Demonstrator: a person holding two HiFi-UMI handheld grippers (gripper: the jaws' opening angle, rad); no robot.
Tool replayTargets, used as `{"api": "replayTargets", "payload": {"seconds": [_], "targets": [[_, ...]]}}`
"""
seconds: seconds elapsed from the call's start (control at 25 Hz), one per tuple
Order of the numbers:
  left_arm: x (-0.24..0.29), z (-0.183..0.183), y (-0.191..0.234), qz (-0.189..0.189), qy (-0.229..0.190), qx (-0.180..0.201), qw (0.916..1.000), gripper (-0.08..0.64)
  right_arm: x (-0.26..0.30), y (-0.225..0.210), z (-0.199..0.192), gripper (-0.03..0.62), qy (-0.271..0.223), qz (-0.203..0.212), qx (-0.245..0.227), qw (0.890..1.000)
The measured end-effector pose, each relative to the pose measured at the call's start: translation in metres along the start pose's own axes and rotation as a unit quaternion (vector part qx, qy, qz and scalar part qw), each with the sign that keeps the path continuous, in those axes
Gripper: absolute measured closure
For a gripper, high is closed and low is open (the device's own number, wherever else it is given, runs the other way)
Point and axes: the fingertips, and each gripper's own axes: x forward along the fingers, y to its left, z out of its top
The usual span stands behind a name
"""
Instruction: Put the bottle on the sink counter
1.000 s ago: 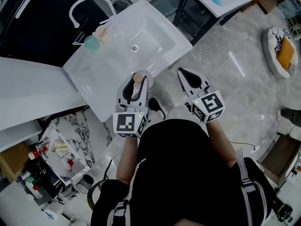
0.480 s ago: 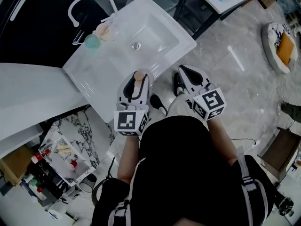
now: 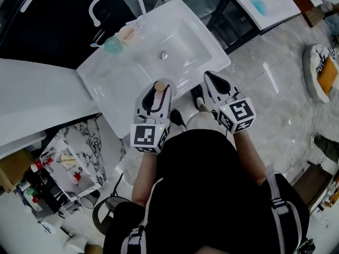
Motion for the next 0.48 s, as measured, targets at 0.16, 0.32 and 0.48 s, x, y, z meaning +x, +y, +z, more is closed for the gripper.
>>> {"api": "replayTargets", "payload": {"seconds": [0.16,0.32,0.48], "targets": [[0.013,0.005,0.007,0.019,-0.003,-0.004,0.9998,0.422,0.026,-0.014,0.007,0.588,0.007,0.017,-0.004,1.0],[0.033,0.011,0.015,0.045,-0.005,-0.01,0.9989,0.422,0.05,-0.026,0.018,0.588,0.013,0.049,-0.011,0.999],[0.058,0.017,0.018,0.063,-0.009,-0.017,0.9978,0.422,0.072,-0.044,0.027,0.588,0.019,0.075,-0.015,0.997]]}}
